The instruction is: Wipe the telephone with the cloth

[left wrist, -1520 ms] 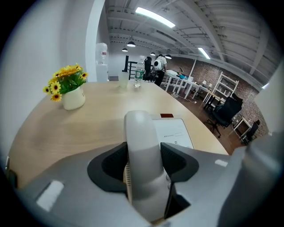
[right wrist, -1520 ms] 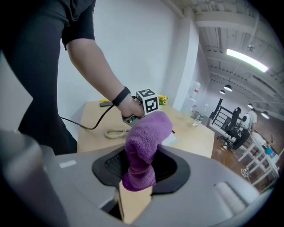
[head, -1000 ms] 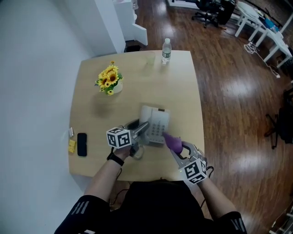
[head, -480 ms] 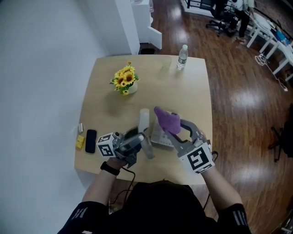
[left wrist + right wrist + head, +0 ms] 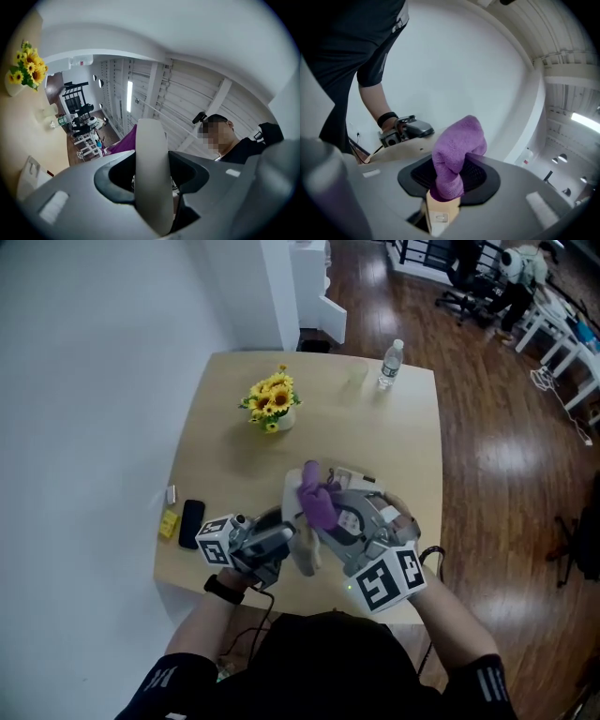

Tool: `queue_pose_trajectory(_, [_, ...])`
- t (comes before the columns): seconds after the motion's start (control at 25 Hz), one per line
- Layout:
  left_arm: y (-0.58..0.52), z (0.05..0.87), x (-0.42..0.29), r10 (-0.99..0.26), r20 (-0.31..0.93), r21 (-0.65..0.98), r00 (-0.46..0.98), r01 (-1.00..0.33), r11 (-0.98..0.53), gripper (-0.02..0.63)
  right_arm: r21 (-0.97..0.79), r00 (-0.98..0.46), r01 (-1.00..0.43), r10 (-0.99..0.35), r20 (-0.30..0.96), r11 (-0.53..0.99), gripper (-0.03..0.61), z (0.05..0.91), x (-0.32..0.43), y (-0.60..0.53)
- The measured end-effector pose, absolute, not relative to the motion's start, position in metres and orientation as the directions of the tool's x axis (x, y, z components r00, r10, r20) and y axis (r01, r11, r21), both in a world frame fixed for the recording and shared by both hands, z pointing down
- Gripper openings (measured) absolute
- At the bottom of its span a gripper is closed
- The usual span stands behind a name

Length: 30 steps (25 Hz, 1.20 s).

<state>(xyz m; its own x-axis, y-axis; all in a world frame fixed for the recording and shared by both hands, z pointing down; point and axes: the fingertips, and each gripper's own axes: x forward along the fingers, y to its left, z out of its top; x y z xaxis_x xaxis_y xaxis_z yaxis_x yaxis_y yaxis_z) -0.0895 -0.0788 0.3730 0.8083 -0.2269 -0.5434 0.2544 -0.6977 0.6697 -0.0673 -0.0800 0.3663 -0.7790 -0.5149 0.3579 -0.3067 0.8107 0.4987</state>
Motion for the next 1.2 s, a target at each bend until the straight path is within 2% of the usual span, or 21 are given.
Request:
queue_pose_trajectory(0.16, [-0.081, 0.374, -0.098, -0.236, -0.558, 0.671, 0.795, 0.266, -0.692, 0.209, 0.515, -0.785, -0.205, -0.454, 0.422, 0.833, 0.132, 0.38, -0.069, -0.061])
queue_pose_trajectory(0.4, [-0.074, 0.372, -0.091, -0.181, -0.567, 0.654, 0.803, 0.305, -0.692, 0.209, 0.445, -0.786, -0.344, -0.513, 0.346, 0.827, 0.132, 0.349, -0.064, -0.091])
queue_pose_trajectory(0.64, [-0.075, 0.373, -0.094, -0.183, -0.563, 0.658, 0.806, 0.303, -0.689, 0.209, 0.512, -0.78, -0.204, -0.454, 0.43, 0.834, 0.132, 0.362, -0.073, -0.073])
queue_pose_trajectory(0.8, [-0.08, 0.368, -0.1, -0.215, -0.588, 0.655, 0.78, 0.303, -0.692, 0.209, 0.471, -0.785, -0.125, -0.377, 0.492, 0.873, 0.132, 0.382, -0.067, -0.047])
queue_pose_trajectory(1.0, [-0.094, 0.353, -0.113, -0.262, -0.631, 0.635, 0.73, 0.293, -0.715, 0.209, 0.372, -0.776, -0.175, -0.36, 0.517, 0.912, 0.132, 0.41, -0.055, -0.029])
queue_pose_trajectory(1.2, [-0.107, 0.347, -0.119, -0.315, -0.646, 0.638, 0.695, 0.264, -0.723, 0.209, 0.362, -0.778, -0.177, -0.355, 0.518, 0.915, 0.132, 0.416, -0.07, -0.018])
